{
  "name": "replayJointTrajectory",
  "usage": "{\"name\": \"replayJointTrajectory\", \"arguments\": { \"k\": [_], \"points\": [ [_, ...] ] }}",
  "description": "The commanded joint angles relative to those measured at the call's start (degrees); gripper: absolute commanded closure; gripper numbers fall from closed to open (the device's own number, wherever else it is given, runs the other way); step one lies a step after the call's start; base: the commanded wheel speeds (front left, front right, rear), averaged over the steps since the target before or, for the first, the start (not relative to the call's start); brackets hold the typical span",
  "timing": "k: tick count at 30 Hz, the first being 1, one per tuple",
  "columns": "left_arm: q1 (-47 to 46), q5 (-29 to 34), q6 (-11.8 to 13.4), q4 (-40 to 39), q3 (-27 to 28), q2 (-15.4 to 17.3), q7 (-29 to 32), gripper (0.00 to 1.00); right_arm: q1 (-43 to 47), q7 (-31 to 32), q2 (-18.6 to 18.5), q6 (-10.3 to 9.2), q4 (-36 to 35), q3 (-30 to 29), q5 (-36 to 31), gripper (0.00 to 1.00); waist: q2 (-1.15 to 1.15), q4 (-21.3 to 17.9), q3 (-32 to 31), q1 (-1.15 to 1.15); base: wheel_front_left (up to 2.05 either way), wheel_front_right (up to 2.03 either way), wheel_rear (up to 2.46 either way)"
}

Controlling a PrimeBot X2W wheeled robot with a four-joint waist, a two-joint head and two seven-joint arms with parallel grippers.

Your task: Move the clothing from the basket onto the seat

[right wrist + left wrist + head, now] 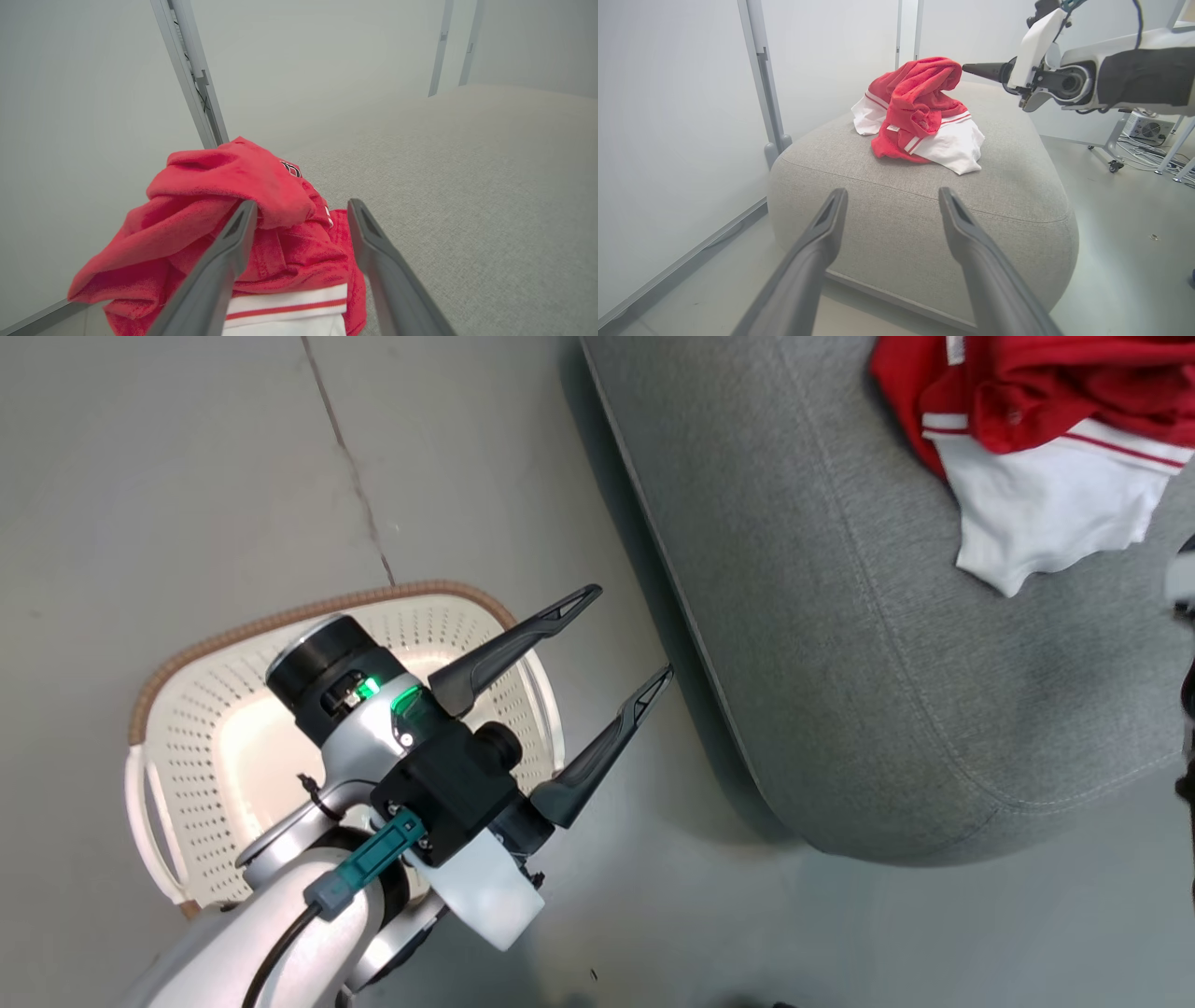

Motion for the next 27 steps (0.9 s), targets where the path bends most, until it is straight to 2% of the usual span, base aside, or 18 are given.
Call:
{"name": "replayJointTrajectory", "arguments": {
  "k": [1, 9, 16, 20, 21, 27],
  "points": [
    [1.0, -0.5, 0.5, 0.4, 0.1, -0.1, -0.7, 0.0, 2.1, 0.0, 0.0, 0.01, -0.6, -0.2, -0.6, 0.0, 0.0, 0.6, -3.9, 0.0, 0.0, 0.0, 0.0],
    [6.9, -2.9, 3.5, 2.9, 0.5, -1.5, -4.3, 0.0, 13.4, 0.0, 2.1, 0.01, -10.4, 1.1, -3.9, 0.0, 0.0, 3.5, -12.2, 0.0, 0.0, 0.0, 0.0],
    [10.5, -4.8, 5.6, 4.7, 1.2, -2.7, -6.7, 0.0, 20.9, 0.3, 4.5, 0.01, -20.2, 4.8, -6.6, 0.0, 0.0, 8.1, -16.8, 0.0, 0.0, 0.0, 0.0],
    [11.9, -5.6, 7.7, 5.6, 2.6, -3.2, -8.1, 0.0, 23.8, 2.4, 6.6, 0.01, -26.5, 6.5, -9.2, 0.0, 0.0, 11.1, -18.2, 0.0, 0.0, 0.0, 0.0],
    [12.9, -6.3, 8.8, 6.0, 3.6, -3.8, -9.1, 0.0, 25.1, 3.9, 7.4, 0.01, -29.3, 7.7, -10.2, 0.0, 0.0, 12.5, -19.0, 0.0, 0.0, 0.0, 0.0],
    [14.9, -8.0, 11.8, 7.4, 6.6, -4.6, -11.8, 0.0, 27.7, 7.2, 8.8, 0.01, -34.9, 10.1, -13.1, 0.0, 0.0, 15.8, -20.7, 0.0, 0.0, 0.0, 0.0]
  ]
}}
